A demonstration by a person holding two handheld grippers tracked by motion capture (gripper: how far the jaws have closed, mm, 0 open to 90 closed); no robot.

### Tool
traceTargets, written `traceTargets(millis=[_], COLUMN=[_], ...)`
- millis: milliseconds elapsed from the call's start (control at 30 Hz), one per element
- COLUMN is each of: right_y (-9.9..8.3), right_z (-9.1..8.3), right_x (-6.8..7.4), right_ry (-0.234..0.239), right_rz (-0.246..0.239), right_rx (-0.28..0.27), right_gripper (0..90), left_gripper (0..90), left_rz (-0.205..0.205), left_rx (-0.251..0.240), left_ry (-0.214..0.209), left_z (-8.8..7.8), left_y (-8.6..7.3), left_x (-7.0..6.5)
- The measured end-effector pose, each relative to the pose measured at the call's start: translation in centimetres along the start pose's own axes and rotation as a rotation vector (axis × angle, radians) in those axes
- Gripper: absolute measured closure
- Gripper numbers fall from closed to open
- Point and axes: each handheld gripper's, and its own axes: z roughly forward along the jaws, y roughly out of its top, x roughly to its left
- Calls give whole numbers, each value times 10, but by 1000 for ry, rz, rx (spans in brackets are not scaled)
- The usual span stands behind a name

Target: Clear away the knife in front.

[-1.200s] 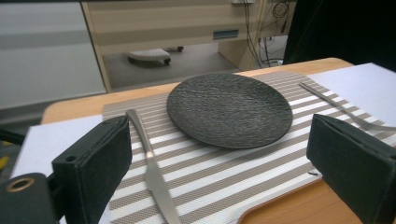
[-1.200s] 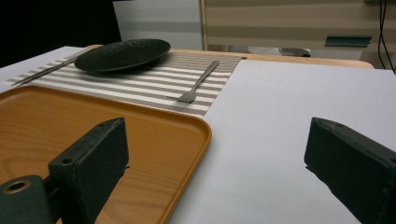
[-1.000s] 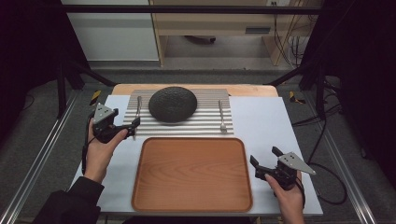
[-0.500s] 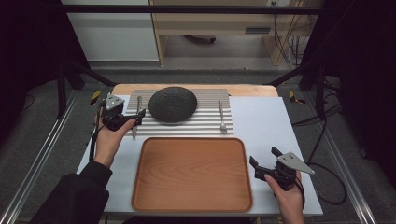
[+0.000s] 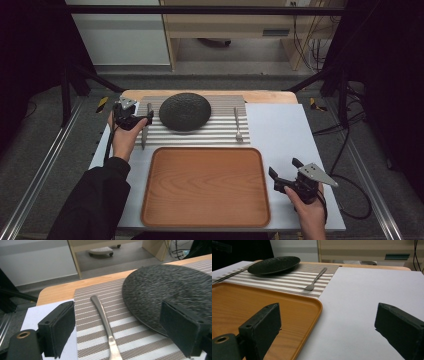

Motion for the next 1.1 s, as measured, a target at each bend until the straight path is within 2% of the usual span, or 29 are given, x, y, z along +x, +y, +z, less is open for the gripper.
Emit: traceTargets(millis=[200,367,467,600,967,1100], right_y=[-1,-1,-1,-1,-1,-1], right_z=[0,1,1,2,2,5], right_x=[-1,0,1,2,2,4], right_ry=[-3,-8,-7,-4,-10,3], right_rz=[2,0,-3,-4,-12,-62], right_rx=[6,11,13,18,23,53], right_gripper=[70,69,69,69,70,74], left_gripper=[141,133,136,140,146,148], left_rz=[-9,25,16,-22,-41,-43], left_rx=[2,19,14,14,57,58], left_ry=[9,22,29,28,30,28], left_z=[9,16,18,21,30,31], left_y=[1,6,7,5,-1,-2], left_x=[3,2,3,5,6,6])
